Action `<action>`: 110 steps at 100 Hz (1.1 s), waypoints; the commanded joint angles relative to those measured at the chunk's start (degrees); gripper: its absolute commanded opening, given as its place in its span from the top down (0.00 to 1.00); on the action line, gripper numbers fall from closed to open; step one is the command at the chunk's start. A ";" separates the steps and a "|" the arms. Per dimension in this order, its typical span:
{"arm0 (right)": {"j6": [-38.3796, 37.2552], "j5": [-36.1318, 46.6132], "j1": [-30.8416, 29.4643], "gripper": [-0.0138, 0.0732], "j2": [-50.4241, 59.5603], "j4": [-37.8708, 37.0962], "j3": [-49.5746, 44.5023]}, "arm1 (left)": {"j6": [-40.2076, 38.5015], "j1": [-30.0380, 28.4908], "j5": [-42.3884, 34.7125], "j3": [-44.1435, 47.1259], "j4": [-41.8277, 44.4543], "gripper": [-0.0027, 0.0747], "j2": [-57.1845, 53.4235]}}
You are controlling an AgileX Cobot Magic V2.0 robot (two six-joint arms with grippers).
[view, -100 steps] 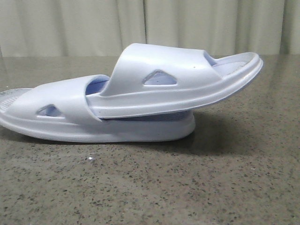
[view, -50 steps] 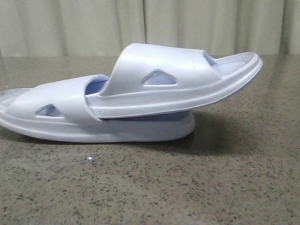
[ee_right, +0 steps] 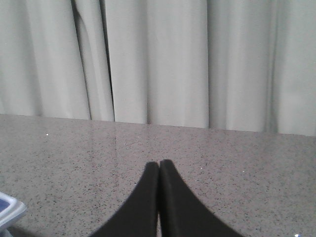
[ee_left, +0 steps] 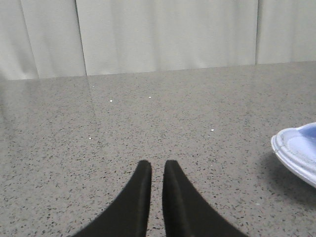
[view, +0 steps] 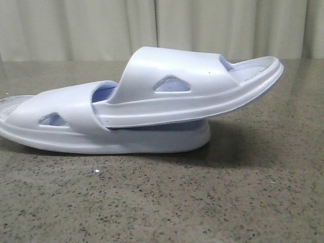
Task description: Insert blue slippers together front up
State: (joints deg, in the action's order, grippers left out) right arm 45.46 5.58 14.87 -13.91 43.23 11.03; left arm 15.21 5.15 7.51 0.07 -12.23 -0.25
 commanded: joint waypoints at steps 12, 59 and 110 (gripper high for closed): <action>0.68 3.28 -0.47 0.96 -0.23 -0.14 1.57 | -0.62 0.43 -4.90 0.58 -0.57 0.94 -1.63; -34.31 -0.10 -0.60 0.96 -0.23 -41.47 1.48 | -0.62 0.43 -4.90 0.58 -0.57 0.94 -1.63; -48.62 -0.68 -5.04 0.96 5.87 -50.43 -7.28 | -0.62 0.43 -4.90 0.58 -0.57 0.94 -1.63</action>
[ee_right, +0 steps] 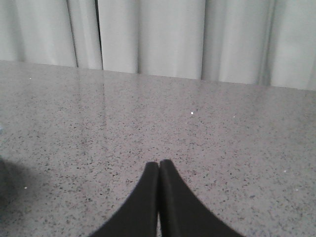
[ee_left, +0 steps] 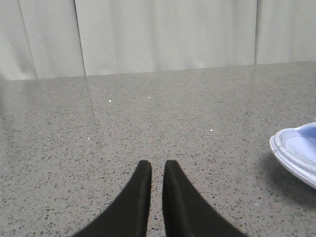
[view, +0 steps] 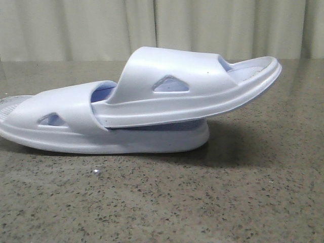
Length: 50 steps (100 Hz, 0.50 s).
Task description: Insert blue slippers together front up
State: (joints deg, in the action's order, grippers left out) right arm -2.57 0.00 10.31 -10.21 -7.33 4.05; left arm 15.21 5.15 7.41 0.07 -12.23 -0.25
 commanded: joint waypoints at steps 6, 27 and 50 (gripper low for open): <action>-0.59 4.90 -0.48 0.96 4.14 0.18 -1.43 | -0.62 0.43 -4.80 0.58 -0.57 0.94 -1.63; -0.59 4.77 -0.48 0.96 10.24 0.75 -5.00 | -0.62 0.43 -4.80 0.58 -0.57 0.94 -1.63; -0.59 2.58 -0.48 0.96 11.96 1.72 -5.79 | -0.62 0.43 -4.80 0.58 -0.57 0.94 -1.63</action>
